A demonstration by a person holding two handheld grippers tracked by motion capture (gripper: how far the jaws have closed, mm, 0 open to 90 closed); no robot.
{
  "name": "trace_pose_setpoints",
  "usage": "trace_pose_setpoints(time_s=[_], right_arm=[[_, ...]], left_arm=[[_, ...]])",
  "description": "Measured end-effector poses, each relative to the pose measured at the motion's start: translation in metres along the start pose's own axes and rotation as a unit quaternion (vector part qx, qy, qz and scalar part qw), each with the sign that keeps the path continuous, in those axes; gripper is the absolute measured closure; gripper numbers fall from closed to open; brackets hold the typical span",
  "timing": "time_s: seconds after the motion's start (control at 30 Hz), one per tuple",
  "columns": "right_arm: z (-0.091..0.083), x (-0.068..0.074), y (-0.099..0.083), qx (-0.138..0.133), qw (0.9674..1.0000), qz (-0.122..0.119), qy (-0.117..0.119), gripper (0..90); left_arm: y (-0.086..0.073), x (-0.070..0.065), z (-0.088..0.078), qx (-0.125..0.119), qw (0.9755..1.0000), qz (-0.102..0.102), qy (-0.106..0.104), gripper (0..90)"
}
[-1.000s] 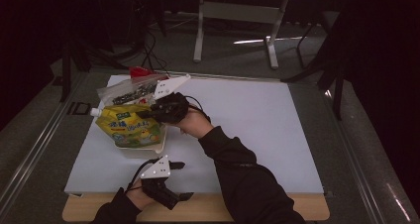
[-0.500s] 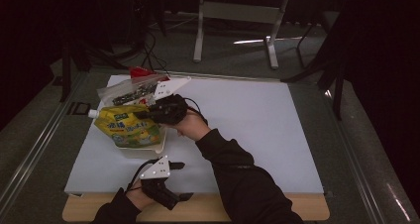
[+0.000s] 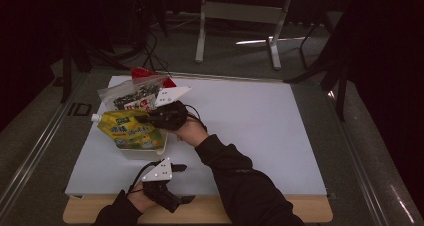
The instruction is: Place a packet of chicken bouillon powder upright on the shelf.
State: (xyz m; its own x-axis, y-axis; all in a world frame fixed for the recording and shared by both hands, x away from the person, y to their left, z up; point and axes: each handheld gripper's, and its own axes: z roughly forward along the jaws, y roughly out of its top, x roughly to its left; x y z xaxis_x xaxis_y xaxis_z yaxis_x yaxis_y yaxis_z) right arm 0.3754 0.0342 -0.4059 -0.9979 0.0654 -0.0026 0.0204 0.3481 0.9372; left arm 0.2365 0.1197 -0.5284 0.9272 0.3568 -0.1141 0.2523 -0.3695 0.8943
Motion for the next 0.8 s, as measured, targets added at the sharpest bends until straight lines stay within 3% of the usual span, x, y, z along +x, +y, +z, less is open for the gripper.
trace_pose_setpoints(time_s=[0.13,0.27,0.43,0.6,0.73,0.8], right_arm=[[-0.005,0.001,-0.010,-0.046,0.9989,-0.003,-0.007,90.0],[-0.004,-0.002,-0.020,-0.055,0.9984,0.012,-0.004,90.0],[0.000,-0.002,-0.029,-0.046,0.9989,0.010,-0.008,90.0],[-0.001,-0.004,-0.039,-0.020,0.9995,0.024,-0.008,88.8],[-0.001,-0.003,-0.037,0.015,0.9995,0.018,-0.019,71.8],[-0.004,-0.001,-0.037,0.023,0.9994,0.012,-0.022,70.0]], left_arm=[[-0.001,0.000,-0.001,0.000,1.0000,-0.001,0.000,2.9],[-0.002,0.000,-0.001,0.001,1.0000,-0.002,0.001,2.9],[-0.001,0.000,-0.002,0.000,1.0000,-0.002,0.000,2.9],[-0.002,0.000,-0.001,0.000,1.0000,-0.003,-0.001,2.9],[-0.002,0.000,0.000,0.001,1.0000,-0.003,0.001,2.9],[-0.002,0.000,-0.001,0.000,1.0000,-0.003,0.000,2.9]])
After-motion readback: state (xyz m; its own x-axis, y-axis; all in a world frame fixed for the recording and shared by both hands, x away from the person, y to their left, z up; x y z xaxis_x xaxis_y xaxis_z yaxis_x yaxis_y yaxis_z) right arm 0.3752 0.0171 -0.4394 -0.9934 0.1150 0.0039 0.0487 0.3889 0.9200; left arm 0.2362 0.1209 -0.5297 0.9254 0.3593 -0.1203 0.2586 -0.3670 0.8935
